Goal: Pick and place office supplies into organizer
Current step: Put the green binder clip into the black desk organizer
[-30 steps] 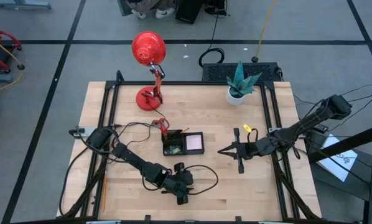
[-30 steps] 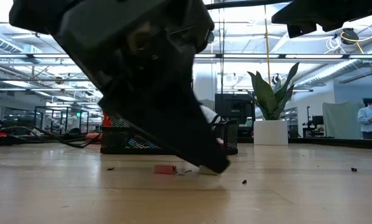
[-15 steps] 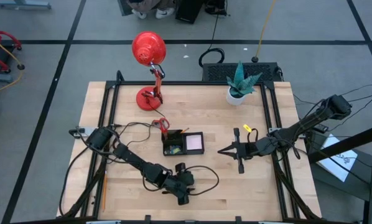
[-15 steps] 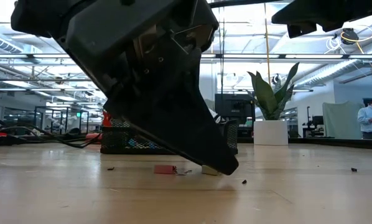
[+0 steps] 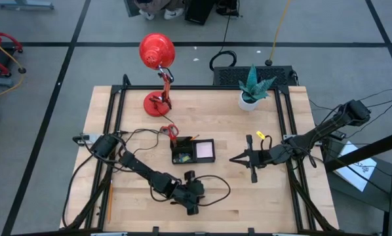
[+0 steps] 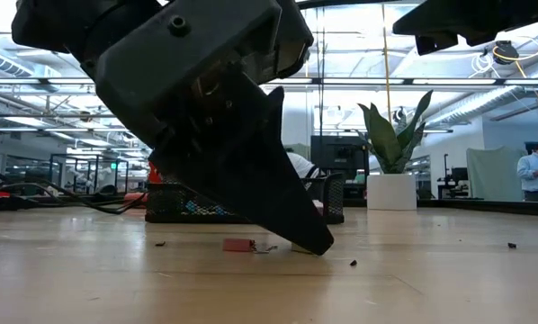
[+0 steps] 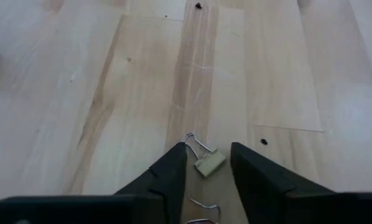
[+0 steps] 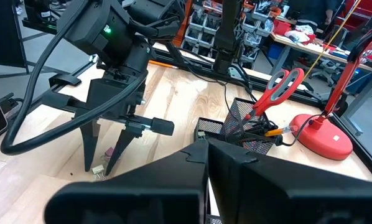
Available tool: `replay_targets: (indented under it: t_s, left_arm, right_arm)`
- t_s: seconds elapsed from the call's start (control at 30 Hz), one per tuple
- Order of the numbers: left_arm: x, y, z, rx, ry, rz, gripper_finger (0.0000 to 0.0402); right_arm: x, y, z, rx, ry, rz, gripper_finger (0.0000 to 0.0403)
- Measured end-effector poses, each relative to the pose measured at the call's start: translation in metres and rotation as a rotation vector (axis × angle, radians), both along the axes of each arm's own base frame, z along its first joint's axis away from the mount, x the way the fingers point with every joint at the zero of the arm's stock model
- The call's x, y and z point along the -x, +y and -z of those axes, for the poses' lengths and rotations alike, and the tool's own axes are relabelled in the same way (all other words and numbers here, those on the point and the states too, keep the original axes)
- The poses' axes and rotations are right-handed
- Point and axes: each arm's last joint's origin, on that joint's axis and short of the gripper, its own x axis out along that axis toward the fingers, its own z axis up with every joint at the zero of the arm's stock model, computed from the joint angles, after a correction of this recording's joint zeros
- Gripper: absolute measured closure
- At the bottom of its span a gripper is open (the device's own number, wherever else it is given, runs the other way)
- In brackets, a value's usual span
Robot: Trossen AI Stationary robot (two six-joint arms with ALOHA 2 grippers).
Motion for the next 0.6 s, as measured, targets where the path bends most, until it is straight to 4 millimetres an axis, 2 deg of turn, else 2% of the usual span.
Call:
replay_targets:
  t_s: [0.13, 0.3, 0.6]
  left_arm:
    - [0.0001, 0.0007, 0.0004, -0.012, -0.001, 0.004, 0.0302]
    - [-0.0002, 0.0005, 0.0001, -0.022, -0.006, 0.017, 0.033]
    - [-0.0057, -0.0069, -0.0065, -0.099, -0.127, 0.144, 0.0337]
  right_arm:
    - [0.0, 0.0, 0.0, 0.0, 0.0, 0.0, 0.0401]
    - [0.0, 0.0, 0.0001, 0.0, 0.001, 0.0, 0.0401]
    - [0.0001, 0.0, 0.0007, 0.003, 0.007, 0.0, 0.0399]
